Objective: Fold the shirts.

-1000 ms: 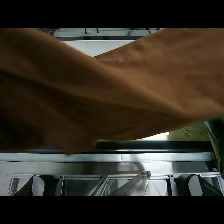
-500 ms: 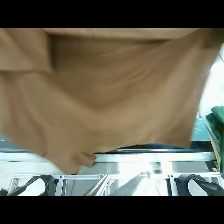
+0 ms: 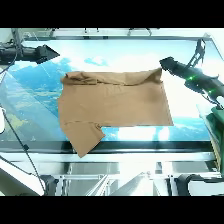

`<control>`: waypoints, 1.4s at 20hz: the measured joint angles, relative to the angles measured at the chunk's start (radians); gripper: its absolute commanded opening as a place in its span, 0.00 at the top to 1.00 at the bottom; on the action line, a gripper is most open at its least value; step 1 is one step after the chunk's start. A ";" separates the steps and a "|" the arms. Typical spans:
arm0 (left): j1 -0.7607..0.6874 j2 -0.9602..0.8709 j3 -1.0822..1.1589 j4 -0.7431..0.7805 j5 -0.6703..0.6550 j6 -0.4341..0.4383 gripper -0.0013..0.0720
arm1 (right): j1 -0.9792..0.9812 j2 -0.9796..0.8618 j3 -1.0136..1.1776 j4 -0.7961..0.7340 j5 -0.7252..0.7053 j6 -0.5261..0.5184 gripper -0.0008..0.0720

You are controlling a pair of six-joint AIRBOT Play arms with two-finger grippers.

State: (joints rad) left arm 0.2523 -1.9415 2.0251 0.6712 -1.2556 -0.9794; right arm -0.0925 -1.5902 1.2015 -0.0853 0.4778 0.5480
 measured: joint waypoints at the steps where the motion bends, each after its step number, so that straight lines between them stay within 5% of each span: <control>1: 0.008 -0.011 0.013 0.005 -0.008 -0.013 0.00 | -0.020 0.001 0.003 -0.020 0.031 0.001 0.36; 7: 0.123 0.116 -0.123 0.057 -0.200 -0.089 0.02 | -0.282 0.056 -0.002 -0.426 0.466 0.311 0.37; 12: 0.203 0.305 -0.469 0.198 -0.320 -0.159 0.02 | -0.441 0.065 -0.132 -0.643 0.745 0.387 0.37; 15: 0.238 0.416 -0.716 0.231 -0.285 -0.173 0.02 | -0.456 0.043 -0.216 -0.691 0.801 0.383 0.38; 17: 0.250 0.467 -0.855 0.246 -0.249 -0.173 0.02 | -0.446 0.014 -0.245 -0.705 0.816 0.380 0.50; 28: 0.073 0.511 -1.206 0.259 0.069 -0.185 0.02 | -0.271 -0.106 -0.270 -0.640 0.826 0.378 0.49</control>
State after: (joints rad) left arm 0.3252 -1.4303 0.8188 0.9306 -1.1870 -1.1641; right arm -0.3637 -1.6962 0.9314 -0.7258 1.3033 0.9264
